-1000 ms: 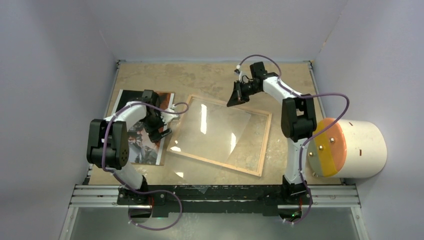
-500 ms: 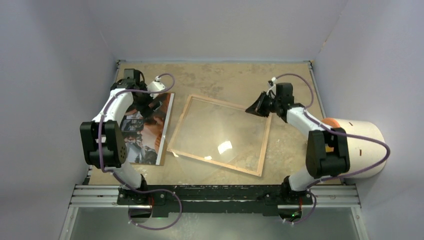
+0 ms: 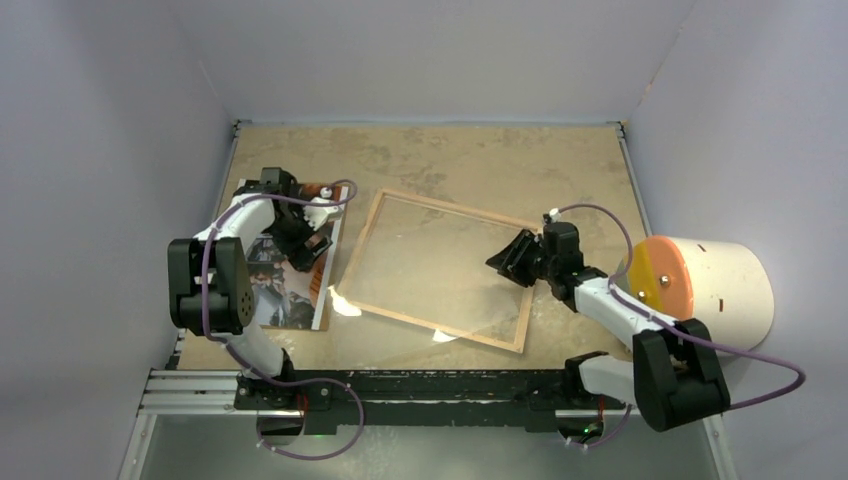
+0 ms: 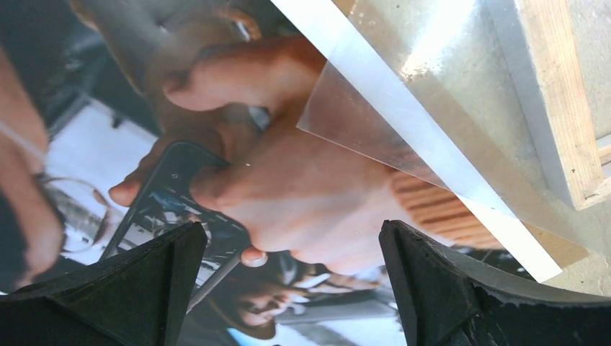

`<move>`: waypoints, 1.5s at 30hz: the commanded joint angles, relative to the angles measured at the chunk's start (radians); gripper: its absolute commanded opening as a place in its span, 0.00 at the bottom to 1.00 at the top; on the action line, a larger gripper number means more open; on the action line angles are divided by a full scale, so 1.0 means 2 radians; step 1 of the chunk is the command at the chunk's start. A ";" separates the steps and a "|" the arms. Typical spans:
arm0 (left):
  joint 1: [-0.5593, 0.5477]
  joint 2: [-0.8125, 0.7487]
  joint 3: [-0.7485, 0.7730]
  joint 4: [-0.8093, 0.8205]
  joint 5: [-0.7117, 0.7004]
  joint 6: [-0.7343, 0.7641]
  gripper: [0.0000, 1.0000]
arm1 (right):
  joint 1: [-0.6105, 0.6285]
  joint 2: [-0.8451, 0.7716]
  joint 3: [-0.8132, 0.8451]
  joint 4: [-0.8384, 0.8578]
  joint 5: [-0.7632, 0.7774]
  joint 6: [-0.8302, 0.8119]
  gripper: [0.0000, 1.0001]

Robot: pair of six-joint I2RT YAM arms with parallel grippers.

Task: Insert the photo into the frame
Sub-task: Place the photo frame item in the photo frame.

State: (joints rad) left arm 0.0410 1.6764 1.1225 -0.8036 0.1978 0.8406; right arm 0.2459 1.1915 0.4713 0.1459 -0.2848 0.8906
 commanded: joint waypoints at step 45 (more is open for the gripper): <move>-0.059 0.035 -0.023 0.062 -0.037 -0.038 1.00 | -0.008 0.167 -0.052 0.391 -0.396 0.126 0.68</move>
State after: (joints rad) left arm -0.0578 1.7363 1.0950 -0.6956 0.1345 0.7517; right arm 0.2180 1.5143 0.3519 0.7853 -0.9886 1.0790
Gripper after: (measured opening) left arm 0.996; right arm 0.696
